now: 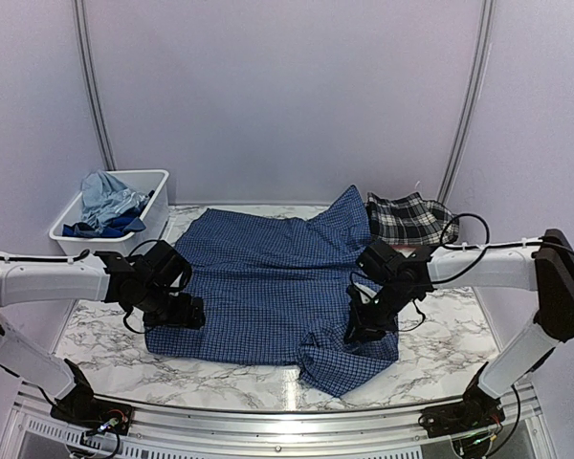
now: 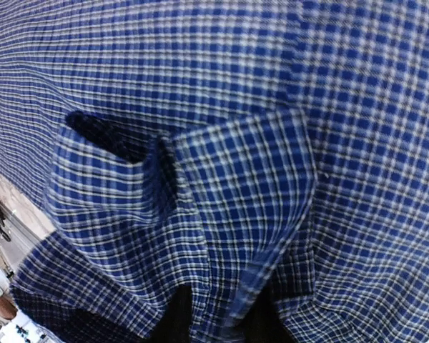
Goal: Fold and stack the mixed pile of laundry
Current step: Flatten out the crumpled shirt at the center of the board.
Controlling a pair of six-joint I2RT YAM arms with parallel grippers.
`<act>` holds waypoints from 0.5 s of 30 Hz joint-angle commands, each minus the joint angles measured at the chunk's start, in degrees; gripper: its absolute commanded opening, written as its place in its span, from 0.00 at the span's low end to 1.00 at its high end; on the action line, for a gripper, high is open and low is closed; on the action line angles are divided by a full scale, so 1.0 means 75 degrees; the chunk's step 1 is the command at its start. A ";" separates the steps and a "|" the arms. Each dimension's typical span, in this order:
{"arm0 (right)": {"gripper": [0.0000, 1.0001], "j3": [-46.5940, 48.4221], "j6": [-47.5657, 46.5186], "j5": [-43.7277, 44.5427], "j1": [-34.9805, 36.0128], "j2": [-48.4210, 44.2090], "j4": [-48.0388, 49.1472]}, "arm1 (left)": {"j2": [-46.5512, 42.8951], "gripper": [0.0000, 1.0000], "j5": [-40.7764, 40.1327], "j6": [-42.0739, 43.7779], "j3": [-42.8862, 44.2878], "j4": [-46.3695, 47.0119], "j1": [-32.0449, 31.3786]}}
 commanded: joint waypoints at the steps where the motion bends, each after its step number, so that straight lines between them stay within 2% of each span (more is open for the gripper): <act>1: 0.00 0.0994 -0.0419 -0.0361 -0.0019 0.0028 0.0447 | -0.0216 0.93 -0.0171 -0.0069 0.0175 -0.0094 -0.0013; 6: 0.00 0.2261 -0.1452 -0.0752 0.0038 -0.0055 0.0592 | -0.0338 0.93 -0.0254 0.0014 0.0215 -0.0053 -0.0013; 11: 0.00 0.3513 -0.2595 -0.2734 0.0469 -0.0191 0.1412 | -0.0951 0.96 -0.0440 0.0400 0.0305 0.0172 -0.0003; 15: 0.00 0.4269 -0.3049 -0.3868 0.1237 -0.0068 0.1339 | -0.1315 0.98 -0.0627 0.0584 0.0452 0.0225 0.0010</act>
